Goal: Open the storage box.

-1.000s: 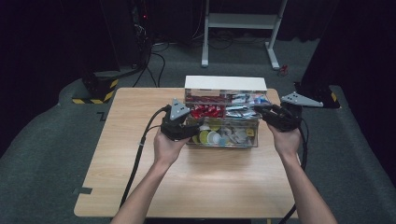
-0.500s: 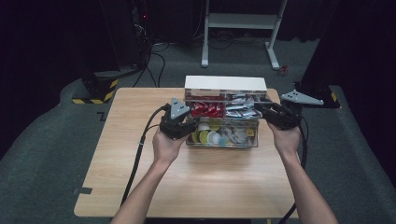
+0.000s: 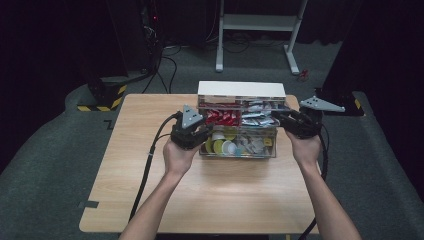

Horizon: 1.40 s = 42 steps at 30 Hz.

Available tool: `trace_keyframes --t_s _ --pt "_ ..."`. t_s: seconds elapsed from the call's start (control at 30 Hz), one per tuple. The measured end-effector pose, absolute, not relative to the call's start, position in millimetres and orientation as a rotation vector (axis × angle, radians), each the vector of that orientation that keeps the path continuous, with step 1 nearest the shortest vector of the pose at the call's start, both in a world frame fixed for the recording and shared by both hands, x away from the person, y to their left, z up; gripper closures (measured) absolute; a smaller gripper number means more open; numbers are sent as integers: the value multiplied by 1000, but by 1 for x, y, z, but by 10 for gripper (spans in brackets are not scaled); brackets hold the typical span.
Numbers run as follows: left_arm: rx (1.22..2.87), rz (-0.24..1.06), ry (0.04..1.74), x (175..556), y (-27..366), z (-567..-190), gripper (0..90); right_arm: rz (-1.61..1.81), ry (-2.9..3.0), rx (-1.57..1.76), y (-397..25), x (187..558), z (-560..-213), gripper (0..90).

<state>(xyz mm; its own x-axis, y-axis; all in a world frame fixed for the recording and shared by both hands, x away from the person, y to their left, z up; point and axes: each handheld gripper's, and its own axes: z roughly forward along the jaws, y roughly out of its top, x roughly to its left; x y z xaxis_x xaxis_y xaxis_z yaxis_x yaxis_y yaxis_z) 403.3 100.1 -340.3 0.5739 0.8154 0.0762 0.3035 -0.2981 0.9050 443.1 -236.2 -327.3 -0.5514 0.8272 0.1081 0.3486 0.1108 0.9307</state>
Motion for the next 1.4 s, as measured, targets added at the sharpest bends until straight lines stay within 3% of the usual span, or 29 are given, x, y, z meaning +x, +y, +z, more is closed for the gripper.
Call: trace_keyframes --t_s 0.33,0.57,0.63,0.77,0.9,1.4 --pt "1853 660 876 401 103 -339 826 1445 1947 1136 -237 443 -323 664" --pt "1852 647 866 401 103 -340 866 1441 1950 1136 -236 443 -323 665" --pt "1835 660 867 399 104 -339 851 1441 1950 1137 -236 443 -323 665" --pt "1842 658 877 400 106 -338 636 1439 1952 1135 -236 443 -323 665" --pt "1894 678 882 404 105 -341 553 1438 1952 1136 -236 444 -323 664" --pt "1918 740 867 401 99 -344 639 1437 1957 1137 -235 445 -323 664"
